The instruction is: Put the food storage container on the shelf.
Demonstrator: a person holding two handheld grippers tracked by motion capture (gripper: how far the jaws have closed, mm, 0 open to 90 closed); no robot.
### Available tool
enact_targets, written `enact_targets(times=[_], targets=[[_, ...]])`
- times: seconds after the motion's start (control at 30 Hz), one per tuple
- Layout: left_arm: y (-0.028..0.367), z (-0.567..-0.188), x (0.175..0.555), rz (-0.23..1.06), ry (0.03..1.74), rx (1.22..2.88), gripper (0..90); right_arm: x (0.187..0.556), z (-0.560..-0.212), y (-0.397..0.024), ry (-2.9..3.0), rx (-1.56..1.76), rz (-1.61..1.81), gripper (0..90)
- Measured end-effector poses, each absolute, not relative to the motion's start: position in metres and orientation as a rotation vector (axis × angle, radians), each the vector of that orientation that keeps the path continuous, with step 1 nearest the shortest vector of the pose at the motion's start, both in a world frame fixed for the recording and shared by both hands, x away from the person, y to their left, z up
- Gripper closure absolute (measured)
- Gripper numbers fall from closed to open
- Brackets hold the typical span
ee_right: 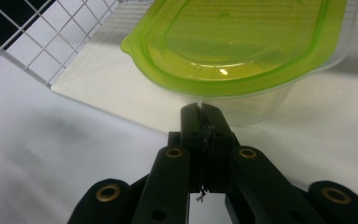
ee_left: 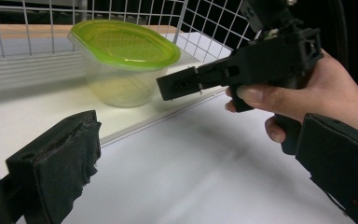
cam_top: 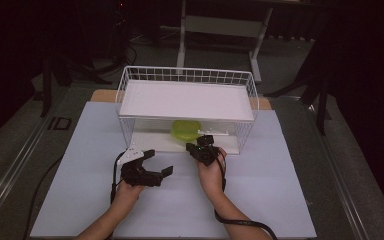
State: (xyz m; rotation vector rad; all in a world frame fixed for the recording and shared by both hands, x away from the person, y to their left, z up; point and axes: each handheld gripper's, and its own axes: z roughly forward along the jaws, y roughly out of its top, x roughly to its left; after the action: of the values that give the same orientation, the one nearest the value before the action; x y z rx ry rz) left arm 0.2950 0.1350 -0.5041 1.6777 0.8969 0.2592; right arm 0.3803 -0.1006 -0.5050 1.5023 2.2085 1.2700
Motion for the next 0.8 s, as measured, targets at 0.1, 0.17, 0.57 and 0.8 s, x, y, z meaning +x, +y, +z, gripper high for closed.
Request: enact_targets(times=[0.1,0.17,0.57,0.8], targets=[[0.135,-0.504,0.295,0.26,0.886,1.676,0.8,0.383,-0.506,-0.1,2.207,1.512,1.271,86.9],[0.135,-0.505,0.295,0.267,0.868,1.68,0.8,0.383,-0.507,-0.1,2.21,1.521,1.272,86.7],[0.134,-0.49,0.288,0.268,0.762,1.705,0.8,0.351,-0.492,-0.114,2.27,1.453,1.381,56.7],[0.138,-0.476,0.284,0.23,0.744,1.705,0.8,0.333,-0.477,-0.121,2.257,1.303,1.469,28.1]])
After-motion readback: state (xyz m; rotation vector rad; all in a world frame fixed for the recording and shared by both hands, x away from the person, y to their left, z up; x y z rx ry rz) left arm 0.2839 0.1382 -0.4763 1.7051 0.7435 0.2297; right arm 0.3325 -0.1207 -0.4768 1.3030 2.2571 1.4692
